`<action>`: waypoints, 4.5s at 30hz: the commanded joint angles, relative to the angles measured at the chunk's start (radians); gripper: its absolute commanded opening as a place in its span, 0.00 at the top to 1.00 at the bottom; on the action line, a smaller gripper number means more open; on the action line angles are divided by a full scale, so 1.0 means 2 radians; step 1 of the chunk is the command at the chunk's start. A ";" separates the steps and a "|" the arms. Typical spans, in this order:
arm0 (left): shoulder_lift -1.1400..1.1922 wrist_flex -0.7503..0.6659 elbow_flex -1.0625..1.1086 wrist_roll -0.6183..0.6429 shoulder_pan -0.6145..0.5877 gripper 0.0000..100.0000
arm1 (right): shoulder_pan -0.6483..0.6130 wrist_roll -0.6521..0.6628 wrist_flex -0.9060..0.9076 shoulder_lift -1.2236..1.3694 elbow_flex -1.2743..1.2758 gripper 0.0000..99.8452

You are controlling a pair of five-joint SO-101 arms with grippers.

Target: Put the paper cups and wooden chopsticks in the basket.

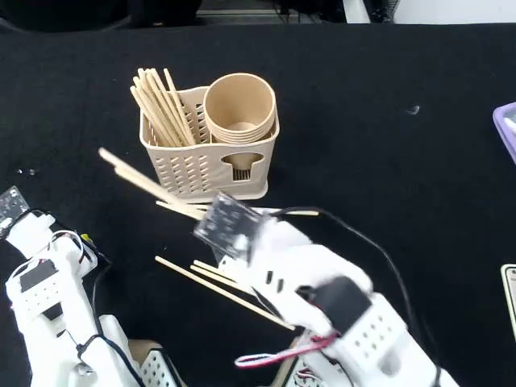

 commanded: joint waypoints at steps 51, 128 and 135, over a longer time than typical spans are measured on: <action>-0.007 -0.007 -0.010 -0.003 0.005 0.79 | 0.038 -0.209 -0.474 0.405 -0.206 0.85; -0.005 -0.006 -0.010 -0.003 0.013 0.79 | 0.203 0.205 -0.082 0.388 0.031 0.77; -0.005 -0.005 -0.010 -0.003 0.013 0.79 | 0.202 0.242 -0.080 0.454 0.028 0.77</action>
